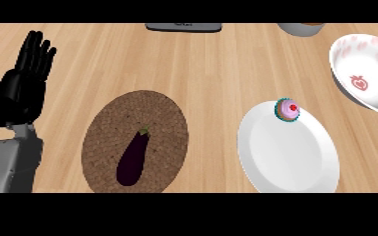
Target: Pick the sweet potato from the plate and place it in the bowl
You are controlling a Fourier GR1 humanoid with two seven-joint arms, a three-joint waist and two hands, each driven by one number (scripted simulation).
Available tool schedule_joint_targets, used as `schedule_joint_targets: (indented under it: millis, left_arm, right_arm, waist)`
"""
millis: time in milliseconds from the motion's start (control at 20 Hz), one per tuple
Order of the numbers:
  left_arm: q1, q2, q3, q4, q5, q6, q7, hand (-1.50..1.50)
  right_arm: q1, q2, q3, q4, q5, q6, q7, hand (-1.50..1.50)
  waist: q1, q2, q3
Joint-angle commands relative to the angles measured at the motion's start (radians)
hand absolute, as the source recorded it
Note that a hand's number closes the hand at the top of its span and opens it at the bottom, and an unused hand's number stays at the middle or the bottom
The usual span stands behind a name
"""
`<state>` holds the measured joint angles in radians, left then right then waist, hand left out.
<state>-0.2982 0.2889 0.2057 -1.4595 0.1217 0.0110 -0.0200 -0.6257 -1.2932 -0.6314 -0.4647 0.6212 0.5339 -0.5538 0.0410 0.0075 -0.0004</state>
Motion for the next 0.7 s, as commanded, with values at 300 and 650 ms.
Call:
schedule_joint_targets:
  millis: [300,650]
  left_arm:
    - [0.018,-0.006,0.010,0.002,-0.006,0.007,-0.010,0.00]
    - [0.060,0.018,0.037,-0.050,0.012,-0.011,0.005,0.00]
  right_arm:
    - [-0.157,0.289,0.183,-0.114,0.045,-0.018,0.182,1.50]
    - [-0.142,0.412,0.236,-0.071,0.099,-0.184,0.221,1.50]
  waist:
    - [-0.021,-0.004,0.000]
    - [-0.025,-0.005,0.001]
